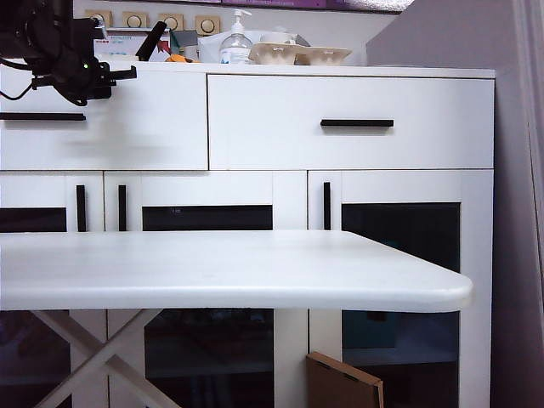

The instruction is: Pick up a can of beer from the white table, open the left drawer, place the beer inside the drawer, and finally close the drawer.

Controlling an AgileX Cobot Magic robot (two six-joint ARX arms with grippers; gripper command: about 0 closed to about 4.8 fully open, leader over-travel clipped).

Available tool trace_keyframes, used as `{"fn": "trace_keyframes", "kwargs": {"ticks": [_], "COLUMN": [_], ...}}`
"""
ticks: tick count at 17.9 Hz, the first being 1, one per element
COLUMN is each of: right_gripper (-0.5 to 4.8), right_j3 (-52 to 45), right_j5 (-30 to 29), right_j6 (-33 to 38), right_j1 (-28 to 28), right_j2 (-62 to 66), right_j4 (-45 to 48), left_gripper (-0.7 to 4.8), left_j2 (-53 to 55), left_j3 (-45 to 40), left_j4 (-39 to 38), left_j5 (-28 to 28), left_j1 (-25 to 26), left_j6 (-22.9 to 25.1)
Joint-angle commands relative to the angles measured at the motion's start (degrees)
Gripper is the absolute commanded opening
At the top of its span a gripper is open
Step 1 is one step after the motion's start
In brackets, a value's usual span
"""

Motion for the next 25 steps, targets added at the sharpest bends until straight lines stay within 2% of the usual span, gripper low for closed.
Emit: {"fn": "trace_keyframes", "kwargs": {"ticks": [1, 6, 10, 12, 14, 17, 19, 22, 25], "right_gripper": [-0.05, -0.05, -0.06, -0.06, -0.06, -0.06, -0.06, -0.06, -0.05], "right_j3": [0.35, 0.42, 0.46, 0.46, 0.46, 0.35, -0.79, -10.32, -23.23], "right_j5": [0.35, 0.28, 0.98, 8.07, 14.71, 15.08, 10.34, 4.07, 3.74], "right_j6": [0.22, 1.07, 1.05, 0.52, -1.2, -5.03, -6.99, -6.4, -5.11], "right_j1": [0.11, 0.09, 0.02, 0.0, 0.0, -0.31, -0.31, -0.94, -0.87], "right_j2": [-0.2, -0.26, -2.64, -5.05, -7.76, -12.2, -14.49, -21.55, -31.67], "right_j4": [0.61, 0.55, 0.48, -1.86, -5.99, -9.68, -10.86, -7.76, 1.09], "left_gripper": [-0.05, -0.05, -0.05, -0.05, -0.05, -0.05, -0.05, -0.05, -0.05], "left_j2": [-0.42, -2.82, -10.62, -15.5, -20.76, -30.56, -39.01, -54.66, -71.1], "left_j3": [0.5, 0.5, 0.44, 0.11, -2.73, -10.05, -18.08, -33.18, -46.64], "left_j4": [0.26, -4.7, -11.3, -16.83, -17.99, -18.25, -18.4, -18.08, -18.21], "left_j5": [-0.13, 0.83, 5.14, 5.66, 6.29, 9.07, 9.07, 5.46, 5.38], "left_j1": [0.48, 0.33, 0.28, 0.13, 0.11, 0.02, -0.44, -3.13, -4.92], "left_j6": [0.02, -0.17, -0.24, -0.68, -3.34, -3.8, -3.58, 0.44, 0.33]}}
